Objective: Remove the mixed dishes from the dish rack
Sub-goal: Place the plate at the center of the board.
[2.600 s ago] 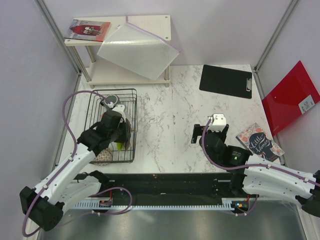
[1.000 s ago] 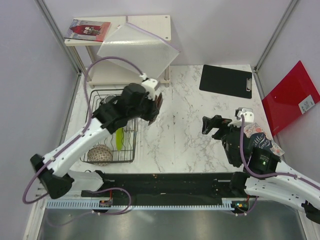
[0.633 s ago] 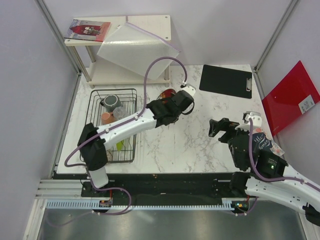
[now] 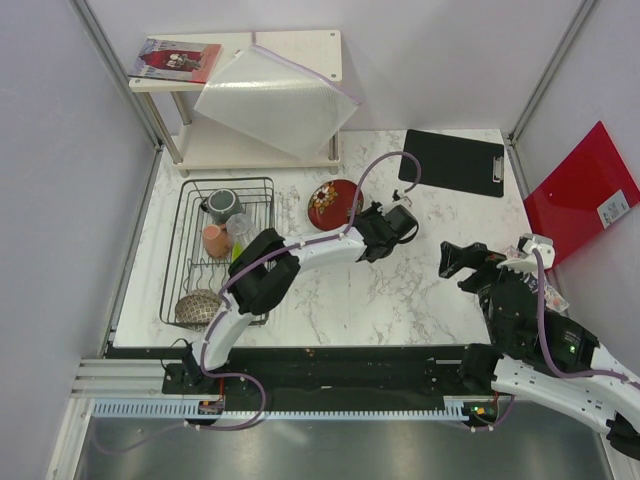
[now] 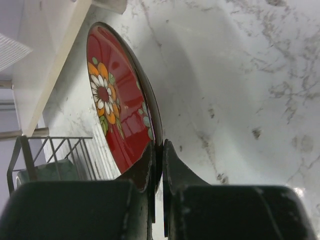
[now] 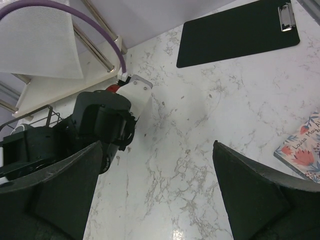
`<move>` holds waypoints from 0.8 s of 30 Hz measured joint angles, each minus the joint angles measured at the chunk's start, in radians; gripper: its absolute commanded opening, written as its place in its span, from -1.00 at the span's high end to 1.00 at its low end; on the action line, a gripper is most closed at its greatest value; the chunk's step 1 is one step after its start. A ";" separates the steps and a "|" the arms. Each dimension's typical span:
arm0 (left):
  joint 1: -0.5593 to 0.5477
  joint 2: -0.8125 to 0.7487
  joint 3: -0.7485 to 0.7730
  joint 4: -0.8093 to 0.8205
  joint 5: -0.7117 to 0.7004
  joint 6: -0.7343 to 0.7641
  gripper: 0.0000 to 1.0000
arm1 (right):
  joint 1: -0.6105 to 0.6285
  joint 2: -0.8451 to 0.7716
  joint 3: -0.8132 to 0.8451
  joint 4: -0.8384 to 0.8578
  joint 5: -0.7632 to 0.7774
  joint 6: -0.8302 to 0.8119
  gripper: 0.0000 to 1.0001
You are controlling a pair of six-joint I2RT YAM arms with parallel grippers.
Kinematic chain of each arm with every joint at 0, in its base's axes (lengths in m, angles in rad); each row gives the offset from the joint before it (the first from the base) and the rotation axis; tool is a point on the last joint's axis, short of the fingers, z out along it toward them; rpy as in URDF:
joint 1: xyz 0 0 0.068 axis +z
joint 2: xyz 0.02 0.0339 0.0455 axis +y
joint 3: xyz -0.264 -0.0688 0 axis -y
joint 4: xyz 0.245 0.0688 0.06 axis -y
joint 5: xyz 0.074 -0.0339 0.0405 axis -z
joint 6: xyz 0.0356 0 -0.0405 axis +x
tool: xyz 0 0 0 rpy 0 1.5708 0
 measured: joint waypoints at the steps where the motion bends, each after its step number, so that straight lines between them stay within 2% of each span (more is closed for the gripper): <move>1: 0.000 0.026 0.026 -0.004 0.007 0.005 0.97 | 0.000 -0.004 0.000 -0.005 0.000 0.003 -0.96; 6: 0.000 0.135 0.160 -0.072 0.050 0.008 0.97 | 0.000 -0.013 0.000 -0.023 0.000 0.010 -0.96; 14: 0.000 0.177 0.195 -0.142 0.069 0.016 0.95 | 0.000 -0.004 0.000 -0.026 0.000 0.023 -0.96; 16: 0.000 0.186 0.204 -0.149 0.067 0.017 0.75 | 0.000 0.005 0.000 -0.026 -0.001 0.026 -0.96; 18: 0.000 0.187 0.204 -0.156 0.064 0.019 0.63 | 0.000 0.009 -0.001 -0.026 -0.002 0.026 -0.96; 19: 0.000 0.187 0.204 -0.161 0.064 0.018 0.47 | 0.000 0.010 -0.001 -0.026 -0.004 0.027 -0.96; 22: 0.002 0.187 0.203 -0.179 0.076 0.006 0.23 | 0.000 0.009 -0.003 -0.026 -0.004 0.027 -0.96; 24: 0.003 0.187 0.197 -0.187 0.078 -0.004 0.14 | 0.000 0.009 -0.008 -0.026 -0.005 0.029 -0.96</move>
